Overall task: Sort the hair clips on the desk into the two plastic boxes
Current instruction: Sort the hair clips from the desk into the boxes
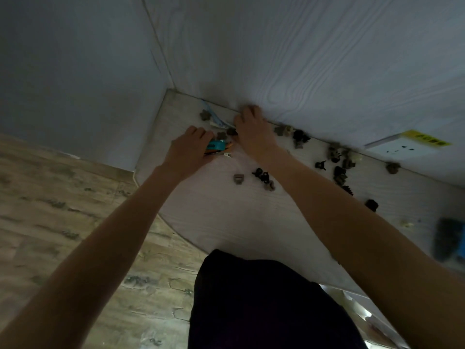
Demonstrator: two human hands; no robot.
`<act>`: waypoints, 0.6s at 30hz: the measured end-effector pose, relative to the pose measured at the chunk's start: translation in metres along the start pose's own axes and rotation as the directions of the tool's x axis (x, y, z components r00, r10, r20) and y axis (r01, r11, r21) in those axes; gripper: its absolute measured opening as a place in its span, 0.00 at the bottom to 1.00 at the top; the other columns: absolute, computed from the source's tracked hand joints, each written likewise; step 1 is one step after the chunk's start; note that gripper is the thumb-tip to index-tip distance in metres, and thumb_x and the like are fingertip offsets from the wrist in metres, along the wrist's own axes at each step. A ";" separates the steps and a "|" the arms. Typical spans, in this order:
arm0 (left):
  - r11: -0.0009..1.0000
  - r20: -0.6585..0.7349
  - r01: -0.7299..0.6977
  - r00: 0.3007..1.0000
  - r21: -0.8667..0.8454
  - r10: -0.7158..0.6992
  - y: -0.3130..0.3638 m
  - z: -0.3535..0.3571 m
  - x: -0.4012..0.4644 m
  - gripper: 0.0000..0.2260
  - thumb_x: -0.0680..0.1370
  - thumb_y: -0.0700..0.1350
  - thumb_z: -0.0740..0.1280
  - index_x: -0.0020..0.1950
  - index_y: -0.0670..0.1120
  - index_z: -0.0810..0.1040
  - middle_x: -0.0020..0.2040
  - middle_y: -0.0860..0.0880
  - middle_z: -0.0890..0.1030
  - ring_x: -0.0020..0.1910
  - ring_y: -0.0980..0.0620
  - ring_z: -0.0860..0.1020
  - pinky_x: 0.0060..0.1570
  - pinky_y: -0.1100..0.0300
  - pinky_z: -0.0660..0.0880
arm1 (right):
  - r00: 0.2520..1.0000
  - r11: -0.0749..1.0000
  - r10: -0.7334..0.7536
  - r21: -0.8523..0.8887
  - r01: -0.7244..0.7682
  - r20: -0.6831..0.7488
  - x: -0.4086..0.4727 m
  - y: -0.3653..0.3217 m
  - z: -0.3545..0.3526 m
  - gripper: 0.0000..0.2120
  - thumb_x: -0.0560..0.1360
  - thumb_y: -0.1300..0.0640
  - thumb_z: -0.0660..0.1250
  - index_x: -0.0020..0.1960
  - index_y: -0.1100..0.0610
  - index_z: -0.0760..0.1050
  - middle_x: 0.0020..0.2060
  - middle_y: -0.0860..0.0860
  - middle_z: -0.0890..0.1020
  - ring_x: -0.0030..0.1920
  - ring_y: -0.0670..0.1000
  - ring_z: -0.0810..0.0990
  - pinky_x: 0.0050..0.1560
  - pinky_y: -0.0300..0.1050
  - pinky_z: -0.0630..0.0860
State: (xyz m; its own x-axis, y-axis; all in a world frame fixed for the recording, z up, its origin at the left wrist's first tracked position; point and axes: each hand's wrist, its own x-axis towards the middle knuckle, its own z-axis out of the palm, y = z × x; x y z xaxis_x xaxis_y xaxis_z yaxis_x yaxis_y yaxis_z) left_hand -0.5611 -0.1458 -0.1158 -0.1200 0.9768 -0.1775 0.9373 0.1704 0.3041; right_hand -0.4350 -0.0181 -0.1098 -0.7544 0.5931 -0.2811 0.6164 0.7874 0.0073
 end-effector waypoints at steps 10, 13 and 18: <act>0.988 0.046 0.130 0.991 -0.086 -0.126 -0.004 -0.006 -0.003 0.20 0.79 0.47 0.62 0.66 0.37 0.67 0.59 0.36 0.75 0.52 0.37 0.76 0.47 0.48 0.71 | 0.998 0.992 -0.011 -0.122 0.018 0.061 -0.013 0.007 -0.012 0.18 0.63 0.50 0.75 0.48 0.59 0.78 0.41 0.58 0.83 0.42 0.52 0.81 0.43 0.38 0.76; 0.976 0.009 0.176 0.984 -0.132 -0.176 -0.011 -0.020 0.006 0.21 0.77 0.45 0.64 0.66 0.36 0.66 0.59 0.34 0.74 0.52 0.35 0.76 0.48 0.47 0.71 | 1.000 0.994 0.021 0.103 -0.022 0.015 -0.020 0.014 -0.009 0.14 0.75 0.60 0.64 0.58 0.67 0.72 0.49 0.64 0.79 0.47 0.58 0.79 0.47 0.46 0.73; 0.985 0.011 0.143 0.990 -0.093 -0.143 -0.009 -0.039 0.038 0.21 0.75 0.43 0.66 0.66 0.39 0.68 0.63 0.37 0.74 0.58 0.37 0.75 0.53 0.48 0.71 | 1.000 0.922 -0.013 0.387 0.005 0.018 -0.032 0.029 -0.008 0.09 0.77 0.68 0.54 0.55 0.62 0.65 0.44 0.60 0.75 0.39 0.53 0.71 0.36 0.43 0.61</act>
State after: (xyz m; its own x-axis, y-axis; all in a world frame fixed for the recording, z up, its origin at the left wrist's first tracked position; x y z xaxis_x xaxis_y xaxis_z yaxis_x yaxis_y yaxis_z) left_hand -0.5869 -0.1054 -0.0887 -0.2489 0.9411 -0.2290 0.8761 0.3195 0.3609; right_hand -0.3951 -0.0132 -0.0929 -0.7579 0.5799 -0.2988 0.6522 0.6641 -0.3656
